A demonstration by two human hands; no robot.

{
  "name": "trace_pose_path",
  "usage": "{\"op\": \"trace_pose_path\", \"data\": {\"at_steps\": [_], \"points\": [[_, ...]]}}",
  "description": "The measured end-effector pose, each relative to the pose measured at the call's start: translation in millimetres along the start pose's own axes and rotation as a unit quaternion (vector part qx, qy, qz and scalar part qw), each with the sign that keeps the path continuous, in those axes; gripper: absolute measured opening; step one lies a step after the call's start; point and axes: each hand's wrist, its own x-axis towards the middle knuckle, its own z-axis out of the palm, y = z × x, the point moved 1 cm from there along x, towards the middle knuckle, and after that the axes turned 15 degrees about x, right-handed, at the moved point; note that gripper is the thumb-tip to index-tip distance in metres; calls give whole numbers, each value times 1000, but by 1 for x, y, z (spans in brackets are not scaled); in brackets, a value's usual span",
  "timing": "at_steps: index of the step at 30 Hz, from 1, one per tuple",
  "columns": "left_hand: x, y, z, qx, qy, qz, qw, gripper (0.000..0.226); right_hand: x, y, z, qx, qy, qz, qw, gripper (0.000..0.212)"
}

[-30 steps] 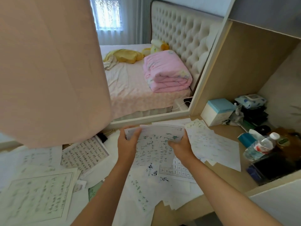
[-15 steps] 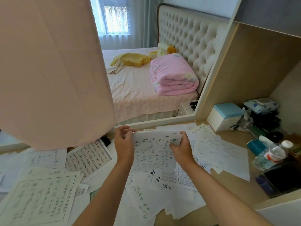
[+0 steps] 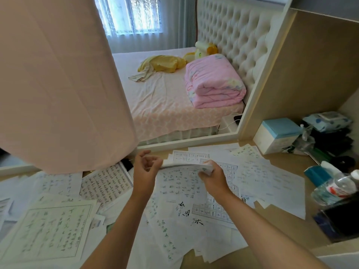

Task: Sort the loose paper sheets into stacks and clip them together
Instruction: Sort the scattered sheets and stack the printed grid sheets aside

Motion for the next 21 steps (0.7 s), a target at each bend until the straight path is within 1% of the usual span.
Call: {"op": "trace_pose_path", "data": {"at_steps": [2, 4, 5, 6, 8, 10, 11, 12, 13, 14, 15, 16, 17, 18, 19, 20, 21], "points": [[-2, -9, -4, 36, -38, 1, 999, 72, 4, -2, -3, 52, 10, 22, 998, 12], [1, -14, -7, 31, -69, -24, 997, 77, 10, -5, -5, 95, 21, 47, 994, 22], [3, -13, -8, 43, -85, -36, 995, 73, 13, -6, -6, 118, 26, 62, 991, 27], [5, -13, -9, 78, -101, -45, 991, 63, 16, -6, -9, 143, 30, 81, 986, 29], [9, -15, -9, 162, -136, -37, 977, 44, 21, -6, -14, 174, 29, 122, 977, 31], [8, -15, -8, 205, -156, -26, 966, 36, 23, -8, -17, 155, 21, 140, 978, 32], [7, -13, -9, 237, -156, -10, 959, 36, 23, -10, -19, 115, 28, 126, 985, 34], [7, -10, -10, 283, -148, 16, 948, 35, 23, -14, -21, 52, 49, 94, 993, 42], [8, -7, -11, 339, -140, 50, 929, 32, 23, -22, -22, -26, 75, 37, 996, 56], [9, -2, -12, 392, -130, 89, 906, 26, 23, -30, -23, -99, 84, -42, 991, 70], [9, 4, -12, 432, -120, 126, 885, 20, 22, -41, -22, -154, 67, -121, 978, 80], [10, 10, -13, 456, -109, 161, 868, 19, 23, -50, -21, -186, 21, -163, 969, 83], [12, 16, -12, 471, -102, 192, 855, 20, 23, -60, -18, -199, -38, -162, 966, 77], [14, 21, -12, 480, -99, 219, 844, 22, 24, -66, -13, -206, -95, -128, 966, 64], [15, 27, -11, 485, -100, 240, 835, 21, 26, -68, -9, -214, -139, -83, 963, 47], [17, 31, -10, 491, -105, 251, 827, 19, 28, -68, -6, -226, -158, -48, 960, 31], [19, 34, -10, 499, -115, 252, 821, 17, 30, -65, -4, -231, -154, -24, 960, 18]]}}
